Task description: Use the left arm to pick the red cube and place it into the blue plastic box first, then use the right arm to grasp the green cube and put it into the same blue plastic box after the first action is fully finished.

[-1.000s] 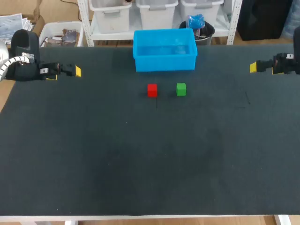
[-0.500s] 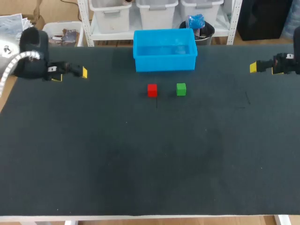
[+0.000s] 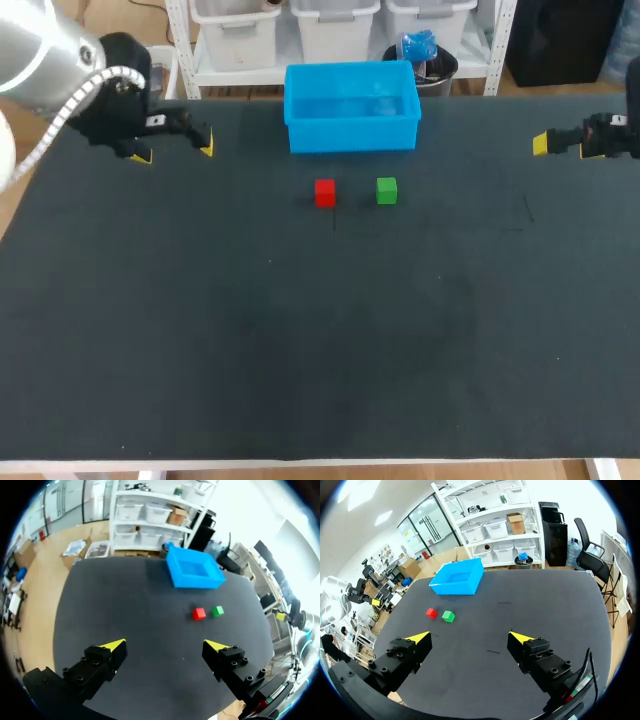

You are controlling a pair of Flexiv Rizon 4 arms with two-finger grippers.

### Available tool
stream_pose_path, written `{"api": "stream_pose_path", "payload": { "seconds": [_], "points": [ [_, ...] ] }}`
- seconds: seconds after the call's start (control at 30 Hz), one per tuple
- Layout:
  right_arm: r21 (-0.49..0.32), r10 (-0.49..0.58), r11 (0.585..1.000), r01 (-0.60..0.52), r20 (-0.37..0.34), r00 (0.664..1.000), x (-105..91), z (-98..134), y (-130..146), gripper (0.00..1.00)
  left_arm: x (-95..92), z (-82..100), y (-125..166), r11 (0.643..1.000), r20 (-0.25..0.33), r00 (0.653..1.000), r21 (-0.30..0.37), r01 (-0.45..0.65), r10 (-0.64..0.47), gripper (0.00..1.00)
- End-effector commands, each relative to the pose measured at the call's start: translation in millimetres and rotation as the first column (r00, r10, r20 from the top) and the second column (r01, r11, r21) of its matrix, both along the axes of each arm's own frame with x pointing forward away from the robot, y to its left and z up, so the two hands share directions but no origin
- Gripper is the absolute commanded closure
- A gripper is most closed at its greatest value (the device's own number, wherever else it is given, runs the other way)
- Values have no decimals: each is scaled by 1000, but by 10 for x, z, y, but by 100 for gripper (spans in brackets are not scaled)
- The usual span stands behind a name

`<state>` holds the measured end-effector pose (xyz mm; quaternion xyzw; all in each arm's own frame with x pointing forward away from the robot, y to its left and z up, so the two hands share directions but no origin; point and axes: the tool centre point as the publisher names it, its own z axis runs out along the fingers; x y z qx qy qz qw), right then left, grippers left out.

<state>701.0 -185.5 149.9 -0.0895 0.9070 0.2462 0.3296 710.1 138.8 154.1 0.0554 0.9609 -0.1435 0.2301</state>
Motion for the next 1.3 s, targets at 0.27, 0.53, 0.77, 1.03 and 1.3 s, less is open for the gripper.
{"api": "stream_pose_path", "payload": {
  "seconds": [0.27,0.53,0.77,1.03,1.3],
  "points": [
    [1,1,1000,-1,1,1000,1,-4,-2,0,-4,1,-21,998,3,999,61,-33,33,0],
    [1,1,1000,-1,1,1000,1,-4,-2,0,15,-2,-82,997,4,1000,66,-29,29,0],
    [1,1,1000,-1,1,1000,1,-4,-2,0,137,-3,-438,994,-17,1000,105,4,-2,0],
    [1,1,1000,-1,1,1000,1,-4,-2,0,210,-10,-882,992,8,999,120,41,-43,0],
    [1,1,1000,-1,1,1000,1,-4,-2,0,210,-62,-1241,994,-4,1000,111,26,-26,0]
  ]
}}
